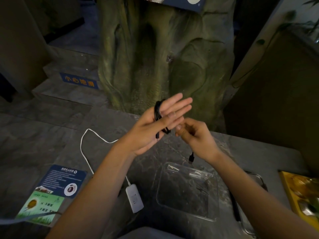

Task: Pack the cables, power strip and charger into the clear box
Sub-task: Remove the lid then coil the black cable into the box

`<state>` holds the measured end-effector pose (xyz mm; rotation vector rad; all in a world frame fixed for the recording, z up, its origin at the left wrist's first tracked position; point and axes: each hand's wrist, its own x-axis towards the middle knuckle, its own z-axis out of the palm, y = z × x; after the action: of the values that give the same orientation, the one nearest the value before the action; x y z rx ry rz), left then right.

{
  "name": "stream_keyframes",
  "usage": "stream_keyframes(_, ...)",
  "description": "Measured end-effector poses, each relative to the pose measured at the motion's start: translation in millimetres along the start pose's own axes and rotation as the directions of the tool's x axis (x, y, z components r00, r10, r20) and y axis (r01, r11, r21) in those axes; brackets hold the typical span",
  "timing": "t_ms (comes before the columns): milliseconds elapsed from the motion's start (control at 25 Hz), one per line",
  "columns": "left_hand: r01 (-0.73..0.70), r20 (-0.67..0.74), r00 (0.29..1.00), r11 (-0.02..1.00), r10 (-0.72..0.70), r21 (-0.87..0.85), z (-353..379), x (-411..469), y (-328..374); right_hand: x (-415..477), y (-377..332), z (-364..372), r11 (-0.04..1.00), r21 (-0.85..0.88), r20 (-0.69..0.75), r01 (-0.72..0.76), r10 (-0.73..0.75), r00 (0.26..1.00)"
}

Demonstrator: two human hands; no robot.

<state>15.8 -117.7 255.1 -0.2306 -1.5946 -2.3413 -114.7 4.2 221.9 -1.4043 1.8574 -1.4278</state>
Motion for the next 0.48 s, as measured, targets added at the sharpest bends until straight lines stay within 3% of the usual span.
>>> stream_keyframes(280, -0.081, -0.265, 0.96, 0.995, 0.092, 0.049, -15.8, 5.8, -6.2, -10.8, 4.6, 6.8, 0.993, -0.079, 0.068, -0.088, 0.093, 0.993)
stream_keyframes(480, -0.055, -0.352, 0.928, 0.981, 0.118, 0.184, -21.3, 8.0, -14.2, -15.8, 7.4, 11.0, 0.987, -0.093, 0.094, -0.128, 0.137, 0.986)
